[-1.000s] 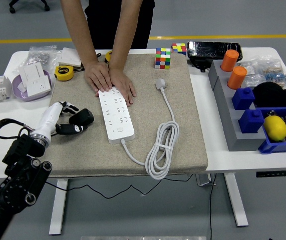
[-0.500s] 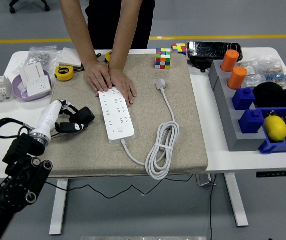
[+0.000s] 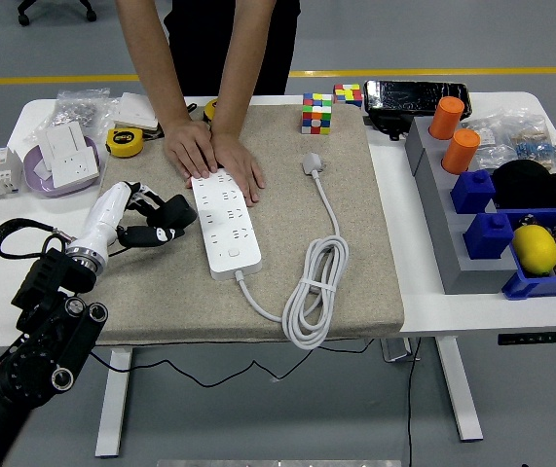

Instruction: Pick up the plug,place it near the board,insert it into the board,press the button

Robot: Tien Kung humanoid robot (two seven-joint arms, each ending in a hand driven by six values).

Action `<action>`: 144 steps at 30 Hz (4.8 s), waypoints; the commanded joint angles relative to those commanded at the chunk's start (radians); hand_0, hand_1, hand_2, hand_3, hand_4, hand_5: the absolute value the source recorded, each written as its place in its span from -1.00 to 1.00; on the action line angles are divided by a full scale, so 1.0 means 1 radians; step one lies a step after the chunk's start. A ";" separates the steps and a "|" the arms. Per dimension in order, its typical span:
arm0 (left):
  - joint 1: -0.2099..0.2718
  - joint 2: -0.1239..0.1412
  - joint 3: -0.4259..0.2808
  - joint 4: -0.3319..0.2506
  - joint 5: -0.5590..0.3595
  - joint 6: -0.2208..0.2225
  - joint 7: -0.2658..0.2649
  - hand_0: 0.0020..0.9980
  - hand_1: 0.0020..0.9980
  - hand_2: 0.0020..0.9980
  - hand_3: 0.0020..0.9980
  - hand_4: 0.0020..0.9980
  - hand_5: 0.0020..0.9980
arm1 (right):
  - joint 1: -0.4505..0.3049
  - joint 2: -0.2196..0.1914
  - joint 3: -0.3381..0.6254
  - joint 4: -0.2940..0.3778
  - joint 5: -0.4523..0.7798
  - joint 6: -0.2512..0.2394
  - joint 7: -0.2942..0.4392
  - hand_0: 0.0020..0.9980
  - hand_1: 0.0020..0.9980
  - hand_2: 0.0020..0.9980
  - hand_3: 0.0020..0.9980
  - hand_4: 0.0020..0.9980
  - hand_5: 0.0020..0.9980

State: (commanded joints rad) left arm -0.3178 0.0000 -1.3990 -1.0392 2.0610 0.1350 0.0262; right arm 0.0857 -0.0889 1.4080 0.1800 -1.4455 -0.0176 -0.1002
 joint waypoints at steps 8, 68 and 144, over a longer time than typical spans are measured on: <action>-0.036 0.019 0.084 -0.038 -0.055 -0.003 -0.001 0.24 0.01 -0.29 -0.09 0.48 -0.99 | 0.001 -0.001 0.000 0.000 0.002 -0.001 -0.001 0.63 0.51 0.51 0.56 1.00 0.95; -0.212 0.150 0.363 0.154 0.045 0.071 -0.042 0.18 0.04 -0.26 -0.08 0.30 -1.00 | 0.009 -0.011 -0.004 0.000 0.007 0.000 -0.002 0.62 0.50 0.49 0.55 1.00 0.95; -0.235 0.171 0.387 0.151 -0.014 -0.077 -0.025 0.66 0.75 0.67 0.72 1.00 -0.38 | 0.015 -0.017 0.003 0.000 0.004 0.003 0.001 0.62 0.50 0.49 0.55 1.00 0.96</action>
State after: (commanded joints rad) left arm -0.5526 0.1714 -1.0123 -0.8882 2.0468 0.0582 0.0016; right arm 0.1007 -0.1058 1.4114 0.1800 -1.4414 -0.0145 -0.0990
